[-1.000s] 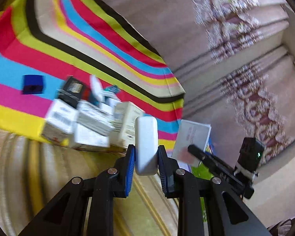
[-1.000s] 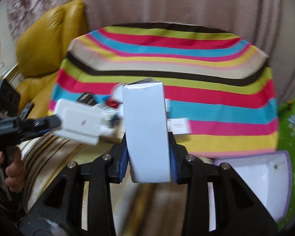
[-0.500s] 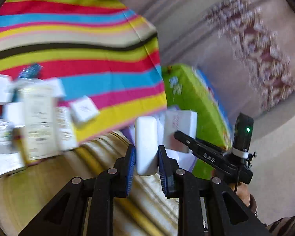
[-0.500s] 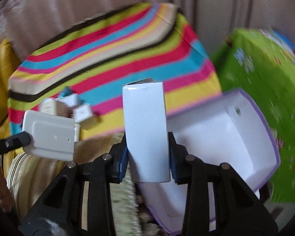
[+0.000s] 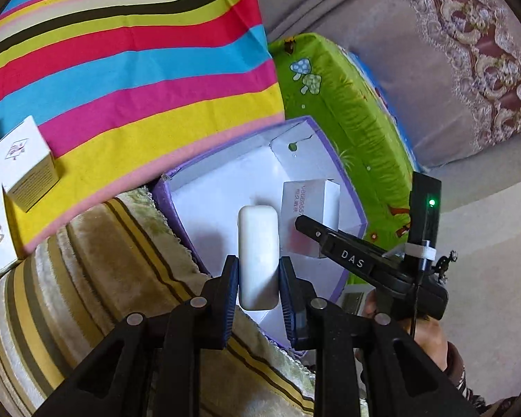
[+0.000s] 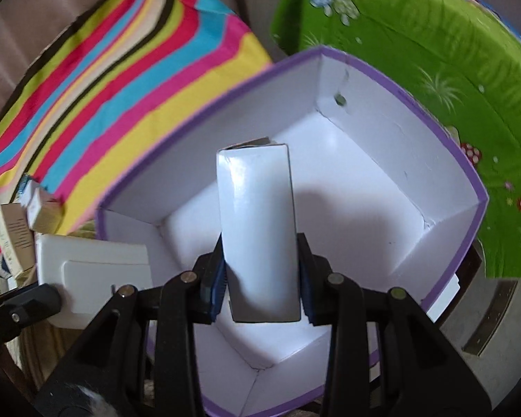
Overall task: Organize rigid objects
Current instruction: 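Carry both held items over the purple-rimmed storage box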
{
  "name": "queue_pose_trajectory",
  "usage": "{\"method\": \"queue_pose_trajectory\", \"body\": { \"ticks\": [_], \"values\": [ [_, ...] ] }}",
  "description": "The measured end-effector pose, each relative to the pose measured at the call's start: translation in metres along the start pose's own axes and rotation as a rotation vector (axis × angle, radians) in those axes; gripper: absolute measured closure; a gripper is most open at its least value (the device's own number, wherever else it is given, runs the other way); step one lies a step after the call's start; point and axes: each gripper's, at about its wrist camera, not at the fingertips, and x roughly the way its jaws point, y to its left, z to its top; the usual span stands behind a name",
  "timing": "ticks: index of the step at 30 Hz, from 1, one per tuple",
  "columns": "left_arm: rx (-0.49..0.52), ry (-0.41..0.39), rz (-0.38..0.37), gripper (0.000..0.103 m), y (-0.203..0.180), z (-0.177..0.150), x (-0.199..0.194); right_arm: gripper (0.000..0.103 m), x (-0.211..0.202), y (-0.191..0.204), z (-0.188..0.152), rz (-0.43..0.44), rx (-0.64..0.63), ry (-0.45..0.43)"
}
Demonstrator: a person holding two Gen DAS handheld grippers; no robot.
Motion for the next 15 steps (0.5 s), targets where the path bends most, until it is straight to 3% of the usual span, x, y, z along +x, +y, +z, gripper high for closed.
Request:
{"method": "queue_pose_trajectory", "body": {
  "ticks": [15],
  "values": [
    [0.087,0.023,0.042,0.079,-0.009,0.002,0.014,0.064,0.027,-0.017,-0.013,-0.004,0.067,0.1]
  ]
}}
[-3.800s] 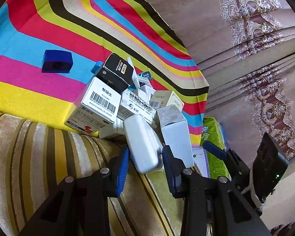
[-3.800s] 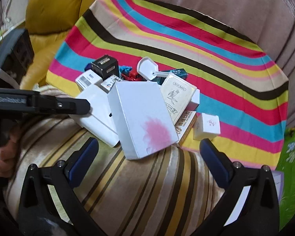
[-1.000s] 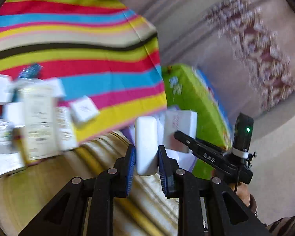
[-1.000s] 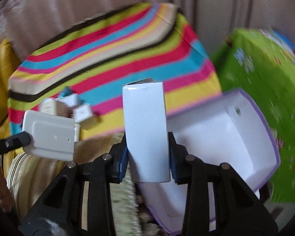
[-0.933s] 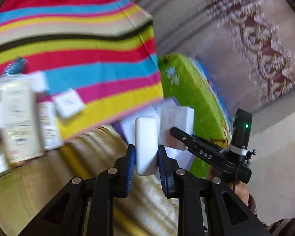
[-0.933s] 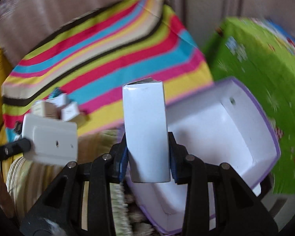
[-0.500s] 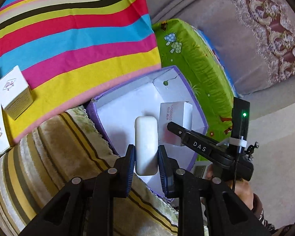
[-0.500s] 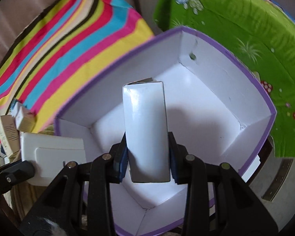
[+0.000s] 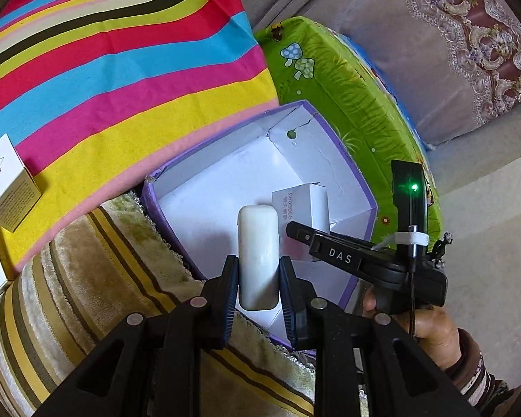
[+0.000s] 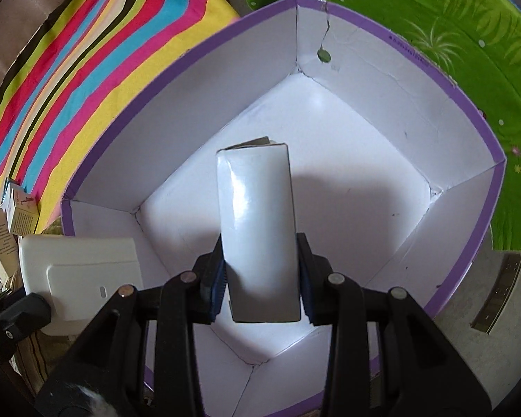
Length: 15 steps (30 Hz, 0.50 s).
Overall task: Organize rigid objects
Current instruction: 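Carry both held items over the purple-rimmed storage box, then open left tool to drop the white block while right tool releases its box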
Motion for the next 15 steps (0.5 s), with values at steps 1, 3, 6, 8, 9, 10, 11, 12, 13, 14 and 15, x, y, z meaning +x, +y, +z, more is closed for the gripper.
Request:
{"method": "queue_pose_trajectory", "body": {
  "ticks": [1,3,6,8,9,10,11,12,13,14,15],
  "values": [
    [0.001,0.001,0.002,0.079,-0.0002,0.0002,0.0,0.064,0.0001,0.0001,-0.0005,0.0,-0.002,0.001],
    [0.003,0.002,0.003,0.079,-0.0007,0.0005,0.0003,0.063,0.0006,0.0008,-0.0016,0.001,-0.003,0.005],
    [0.004,0.005,0.007,0.079,-0.0016,0.0013,0.0021,0.063,0.0006,0.0011,-0.0024,0.002,0.001,0.01],
    [0.006,0.006,0.008,0.079,-0.0025,0.0018,0.0032,0.063,0.0029,-0.001,-0.0011,0.003,0.006,0.012],
    [0.005,0.005,0.007,0.078,-0.0029,0.0017,0.003,0.063,0.0038,-0.0007,-0.0014,0.002,0.007,0.012],
    [0.003,0.004,0.005,0.077,-0.0029,0.0016,0.0031,0.063,0.0036,-0.0009,-0.0016,0.001,0.007,0.013],
    [0.001,0.006,0.002,0.077,-0.0028,0.0017,0.003,0.063,0.0035,-0.0002,-0.0011,0.001,0.008,0.013],
    [-0.001,0.007,-0.001,0.077,-0.0026,0.0018,0.0026,0.063,0.0035,0.0,-0.0015,0.001,0.008,0.011],
    [-0.003,0.007,-0.006,0.076,-0.0024,0.0021,0.0019,0.063,0.0033,0.0006,-0.0015,-0.001,0.008,0.01],
    [-0.005,0.006,-0.011,0.075,-0.0029,0.0023,0.0018,0.062,0.0036,0.0012,-0.0017,-0.004,0.008,0.011],
    [-0.004,0.007,-0.019,0.073,-0.0034,0.0024,0.0017,0.062,0.0041,0.0013,-0.0016,-0.005,0.012,0.014]
  ]
}}
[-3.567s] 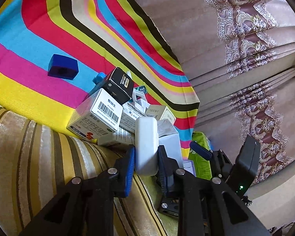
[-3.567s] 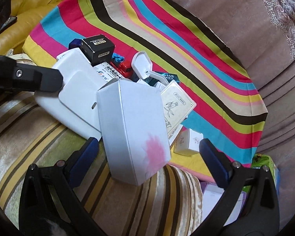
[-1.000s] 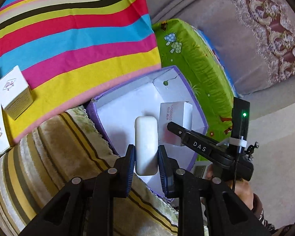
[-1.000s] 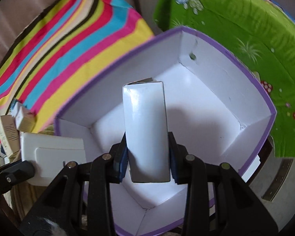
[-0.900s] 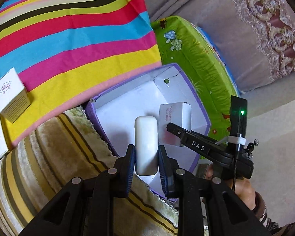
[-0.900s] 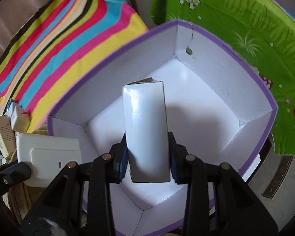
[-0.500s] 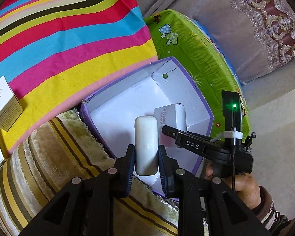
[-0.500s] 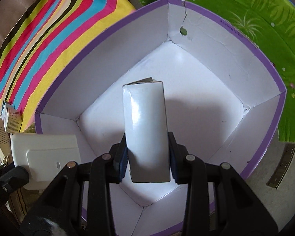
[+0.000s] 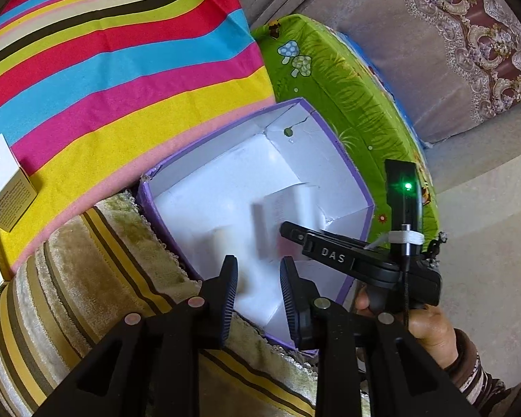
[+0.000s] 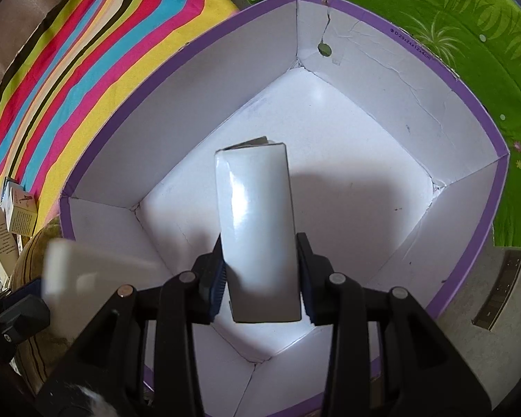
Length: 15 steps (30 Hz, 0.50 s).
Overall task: Organize rigid objects
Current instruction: 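Open left tool to drop the white block while right tool releases its box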
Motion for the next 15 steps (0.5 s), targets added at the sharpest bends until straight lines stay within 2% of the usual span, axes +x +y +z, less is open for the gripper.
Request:
{"method": "queue_pose_trajectory", "body": {
  "ticks": [1,2,4,5,7,9,15],
  "values": [
    [-0.001,-0.002,-0.001,0.071,-0.001,0.0,0.001,0.056,0.0,0.0,0.0,-0.001,0.003,0.001],
    [0.004,-0.001,0.001,0.069,-0.002,0.0,0.002,0.045,0.0,0.0,0.0,-0.007,0.008,-0.001],
    [0.02,0.008,-0.002,0.063,-0.005,0.0,0.004,0.032,-0.004,0.002,0.0,-0.013,0.009,-0.021],
    [0.023,0.005,-0.008,0.061,-0.005,-0.001,0.004,0.029,-0.006,0.003,0.0,-0.011,0.004,-0.032],
    [0.04,-0.007,-0.03,0.05,-0.009,-0.002,0.003,0.028,-0.011,0.006,0.0,-0.012,-0.004,-0.042],
    [0.06,-0.011,-0.039,0.046,-0.013,-0.004,0.002,0.027,-0.013,0.007,0.0,-0.014,0.001,-0.046],
    [0.063,-0.033,-0.044,0.042,-0.015,-0.006,-0.002,0.024,-0.017,0.013,-0.002,-0.01,-0.003,-0.055]
  ]
}}
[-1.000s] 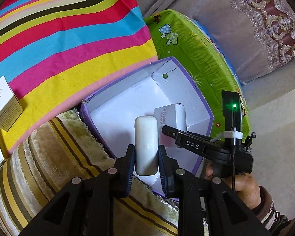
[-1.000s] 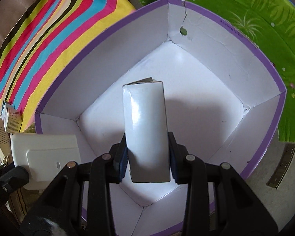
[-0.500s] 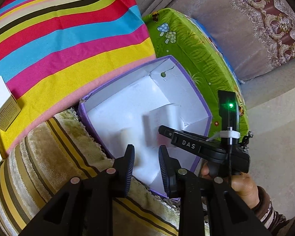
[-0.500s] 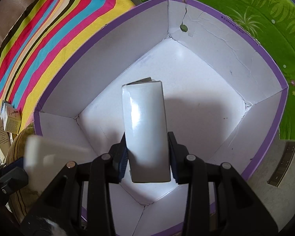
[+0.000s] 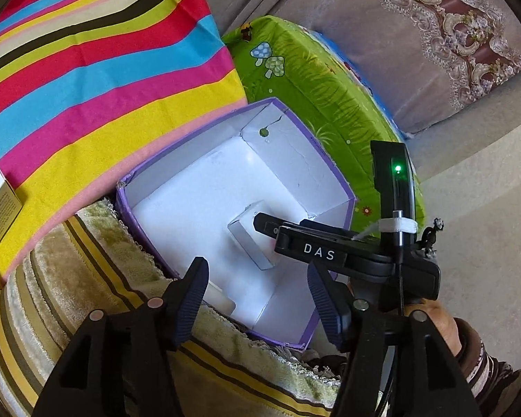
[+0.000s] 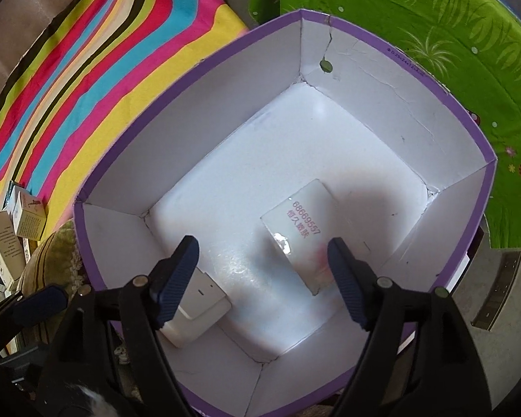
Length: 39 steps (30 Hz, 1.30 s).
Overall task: Organize rigid objects
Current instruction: 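Open left tool to drop the white block while right tool releases its box, then move both open tools back to the pile of boxes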
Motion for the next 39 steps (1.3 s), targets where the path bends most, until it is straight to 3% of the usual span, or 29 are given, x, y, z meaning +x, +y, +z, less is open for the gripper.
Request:
{"method": "queue_pose_trajectory", "body": {
  "ticks": [4,7,11,17,26,32,39],
  "values": [
    [-0.008,-0.044,0.015,0.036,-0.001,-0.002,-0.011,0.024,-0.008,0.006,0.002,-0.007,-0.021,-0.033],
    [-0.011,-0.088,0.013,0.036,0.0,-0.004,-0.028,0.021,-0.022,0.015,0.002,-0.02,-0.061,-0.104],
    [-0.019,-0.15,0.006,0.036,0.004,-0.011,-0.05,0.017,-0.037,0.027,0.003,0.019,-0.094,-0.161],
    [-0.017,-0.267,0.065,0.036,0.008,-0.023,-0.082,0.017,-0.051,0.052,0.0,0.07,-0.165,-0.195],
    [-0.009,-0.386,0.093,0.036,0.023,-0.049,-0.126,0.017,-0.054,0.077,-0.006,0.134,-0.219,-0.179],
    [-0.092,-0.447,0.079,0.036,0.05,-0.062,-0.148,0.017,-0.056,0.088,-0.008,0.159,-0.251,-0.169],
    [-0.144,-0.537,0.132,0.036,0.067,-0.075,-0.175,0.017,-0.057,0.109,-0.016,0.218,-0.305,-0.146]
  ]
}}
